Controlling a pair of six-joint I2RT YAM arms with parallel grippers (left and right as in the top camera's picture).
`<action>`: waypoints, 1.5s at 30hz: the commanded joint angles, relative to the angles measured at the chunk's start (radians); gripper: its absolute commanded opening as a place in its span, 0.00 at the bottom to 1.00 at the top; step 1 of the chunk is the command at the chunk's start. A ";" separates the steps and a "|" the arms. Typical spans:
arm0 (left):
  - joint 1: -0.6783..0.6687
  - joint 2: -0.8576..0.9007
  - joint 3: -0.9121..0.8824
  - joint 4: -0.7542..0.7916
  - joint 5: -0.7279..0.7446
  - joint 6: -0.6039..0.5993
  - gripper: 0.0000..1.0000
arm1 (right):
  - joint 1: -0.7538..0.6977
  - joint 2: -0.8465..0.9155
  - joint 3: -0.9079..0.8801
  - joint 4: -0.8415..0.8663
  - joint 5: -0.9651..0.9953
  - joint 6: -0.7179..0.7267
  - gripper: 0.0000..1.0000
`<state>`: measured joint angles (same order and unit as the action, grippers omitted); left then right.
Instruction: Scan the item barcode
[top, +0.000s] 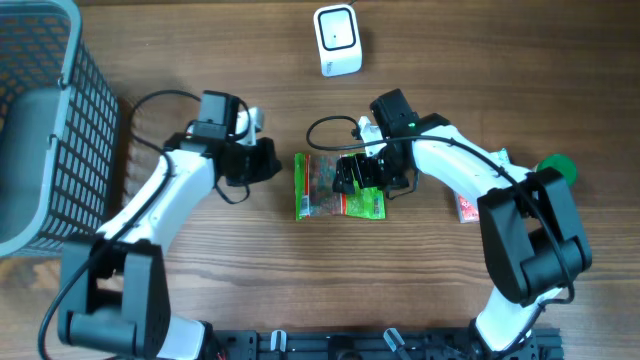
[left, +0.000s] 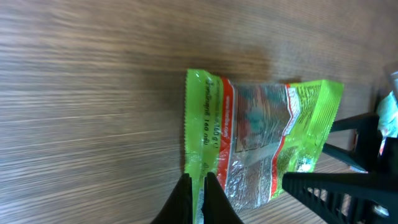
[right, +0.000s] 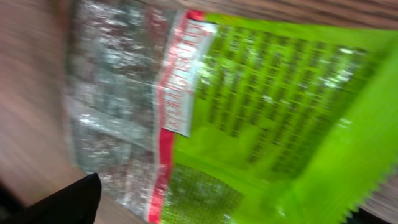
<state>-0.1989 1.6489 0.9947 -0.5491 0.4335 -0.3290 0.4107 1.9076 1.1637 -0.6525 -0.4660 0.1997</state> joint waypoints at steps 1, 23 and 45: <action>-0.052 0.059 -0.011 0.068 0.009 -0.027 0.04 | 0.002 -0.015 -0.055 0.032 -0.138 0.011 0.94; -0.108 0.197 -0.013 0.116 -0.084 -0.126 0.06 | 0.001 -0.015 -0.193 0.227 -0.186 0.305 0.97; -0.131 0.282 -0.013 0.105 -0.083 -0.158 0.04 | 0.064 -0.015 -0.224 0.534 -0.311 0.496 0.73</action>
<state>-0.3077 1.8626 1.0103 -0.4362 0.3645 -0.4774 0.4210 1.8748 0.9382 -0.1482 -0.7437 0.6518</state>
